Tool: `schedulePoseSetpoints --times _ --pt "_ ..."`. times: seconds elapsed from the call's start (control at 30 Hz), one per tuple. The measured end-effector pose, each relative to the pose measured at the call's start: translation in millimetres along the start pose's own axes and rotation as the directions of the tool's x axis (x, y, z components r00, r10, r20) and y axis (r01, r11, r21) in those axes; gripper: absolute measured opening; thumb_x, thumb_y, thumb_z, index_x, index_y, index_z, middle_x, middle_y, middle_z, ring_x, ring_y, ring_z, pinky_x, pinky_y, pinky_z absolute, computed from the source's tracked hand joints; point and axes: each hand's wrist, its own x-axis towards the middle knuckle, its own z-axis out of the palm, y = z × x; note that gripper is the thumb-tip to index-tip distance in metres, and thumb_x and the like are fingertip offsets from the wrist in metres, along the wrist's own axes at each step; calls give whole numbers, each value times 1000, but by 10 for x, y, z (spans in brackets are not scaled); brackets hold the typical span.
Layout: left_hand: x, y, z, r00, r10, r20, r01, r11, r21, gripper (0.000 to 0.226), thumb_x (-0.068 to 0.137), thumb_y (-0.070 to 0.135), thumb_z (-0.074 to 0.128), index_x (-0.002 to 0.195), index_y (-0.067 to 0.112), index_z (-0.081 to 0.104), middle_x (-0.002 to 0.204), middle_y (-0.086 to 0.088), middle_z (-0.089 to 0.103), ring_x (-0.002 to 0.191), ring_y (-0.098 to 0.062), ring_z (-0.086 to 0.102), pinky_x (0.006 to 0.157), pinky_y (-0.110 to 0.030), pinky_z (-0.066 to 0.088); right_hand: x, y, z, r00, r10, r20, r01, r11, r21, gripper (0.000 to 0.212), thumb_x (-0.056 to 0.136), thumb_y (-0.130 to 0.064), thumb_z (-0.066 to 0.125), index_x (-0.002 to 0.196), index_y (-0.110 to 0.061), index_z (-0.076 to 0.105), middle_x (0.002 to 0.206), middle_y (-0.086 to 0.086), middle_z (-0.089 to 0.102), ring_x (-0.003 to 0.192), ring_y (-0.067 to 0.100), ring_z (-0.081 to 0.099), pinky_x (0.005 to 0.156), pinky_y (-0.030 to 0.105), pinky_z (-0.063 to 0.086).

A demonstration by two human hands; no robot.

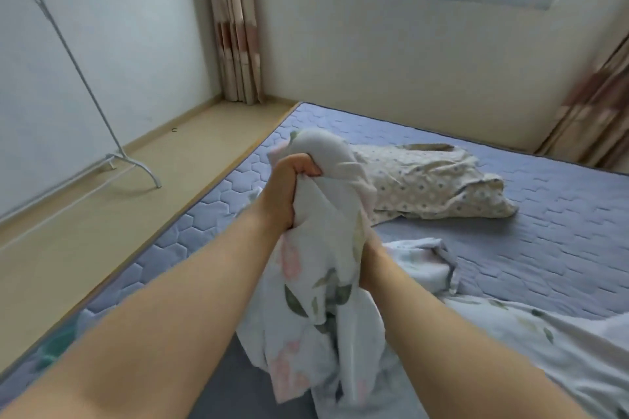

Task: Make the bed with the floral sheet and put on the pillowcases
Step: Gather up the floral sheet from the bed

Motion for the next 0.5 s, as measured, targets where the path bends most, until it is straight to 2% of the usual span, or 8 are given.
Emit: schedulePoseSetpoints --times 0.07,0.17,0.2,0.3,0.37,0.4,0.43,0.5 --pt "-67 181 -75 993 84 -84 -86 996 -24 54 44 10 52 97 11 54 85 -13 51 71 -26 53 57 -24 49 -125 -99 48 997 -6 78 1 997 75 48 92 -46 45 125 -14 56 122 14 60 110 29 56 95 38 46" --pt "-223 336 -161 966 124 -227 -140 988 -58 51 46 11 51 96 7 56 89 -13 53 73 -25 55 49 -19 50 -331 -194 127 976 10 218 -8 1000 -9 29 67 -28 56 92 -14 63 78 7 55 68 20 48 66 27 35" --pt "-298 381 -179 960 129 -249 -148 987 -61 50 45 12 51 95 8 56 89 -13 54 73 -24 56 49 -18 49 -375 -190 131 965 4 261 7 999 -42 27 64 -23 57 90 -15 61 74 4 52 64 18 43 63 27 32" --pt "-477 563 -182 945 196 -263 -218 974 -59 51 42 16 54 93 10 57 89 -12 54 77 -22 56 56 -22 48 -526 -194 216 941 107 322 39 909 -416 75 62 -18 71 131 -28 42 114 0 55 96 18 53 85 29 41" --pt "-641 758 -116 933 290 -213 -304 952 -35 45 49 17 53 93 8 57 89 -12 56 79 -23 56 59 -21 48 -516 -66 270 975 122 186 72 619 -782 109 63 -25 82 148 -30 14 147 -5 35 132 19 39 108 32 35" --pt "-736 880 -65 922 335 -193 -347 937 -34 41 53 16 54 93 7 57 88 -12 57 77 -23 56 57 -20 48 -545 -12 330 991 70 116 66 493 -867 121 62 -32 84 151 -28 3 156 -7 19 142 19 26 114 34 30" --pt "-835 1000 -1 912 369 -179 -383 923 -46 37 56 13 54 92 7 57 85 -11 57 73 -23 56 54 -18 48 -546 31 388 998 1 55 48 466 -883 131 58 -39 85 152 -26 -5 159 -8 4 147 18 15 118 36 25" --pt "-1006 1235 123 904 405 -134 -419 902 -103 36 58 10 53 94 7 55 80 -10 56 63 -23 54 48 -16 47 -506 93 530 990 -137 -31 55 579 -814 138 54 -49 85 151 -24 -10 159 -6 -9 149 21 4 121 41 18"
